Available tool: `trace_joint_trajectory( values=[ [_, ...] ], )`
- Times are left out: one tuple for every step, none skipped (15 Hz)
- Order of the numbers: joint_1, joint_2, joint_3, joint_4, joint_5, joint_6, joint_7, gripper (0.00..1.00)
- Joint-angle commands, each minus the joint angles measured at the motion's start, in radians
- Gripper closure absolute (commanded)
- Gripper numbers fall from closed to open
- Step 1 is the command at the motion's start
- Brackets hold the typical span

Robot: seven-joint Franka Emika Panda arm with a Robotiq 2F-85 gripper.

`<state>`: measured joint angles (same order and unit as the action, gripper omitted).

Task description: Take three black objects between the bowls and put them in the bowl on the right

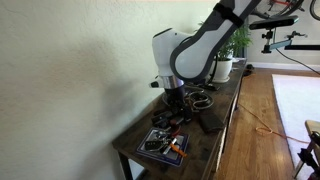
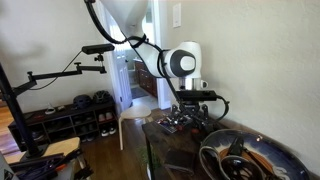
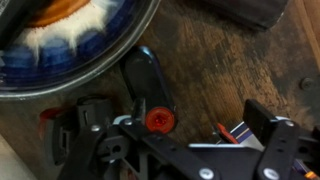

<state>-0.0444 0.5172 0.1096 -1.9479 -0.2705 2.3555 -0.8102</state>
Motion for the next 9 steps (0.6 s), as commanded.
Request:
trace_joint_trajectory(
  values=[
    [-0.01, 0.024, -0.008, 0.013, -0.001, 0.026, -0.053, 0.0],
    [-0.012, 0.033, -0.009, 0.02, 0.0, 0.027, -0.061, 0.0],
    [-0.013, 0.043, -0.01, 0.03, 0.001, 0.025, -0.069, 0.0],
    [-0.015, 0.052, -0.01, 0.037, 0.002, 0.027, -0.078, 0.0],
    [-0.017, 0.063, -0.01, 0.047, 0.003, 0.028, -0.088, 0.0],
    [-0.018, 0.074, -0.011, 0.058, 0.003, 0.027, -0.095, 0.0],
    [-0.018, 0.084, -0.012, 0.069, 0.002, 0.029, -0.102, 0.0],
    [-0.019, 0.095, -0.014, 0.081, 0.001, 0.029, -0.112, 0.0],
    [-0.019, 0.107, -0.015, 0.094, 0.001, 0.027, -0.118, 0.0]
  ],
)
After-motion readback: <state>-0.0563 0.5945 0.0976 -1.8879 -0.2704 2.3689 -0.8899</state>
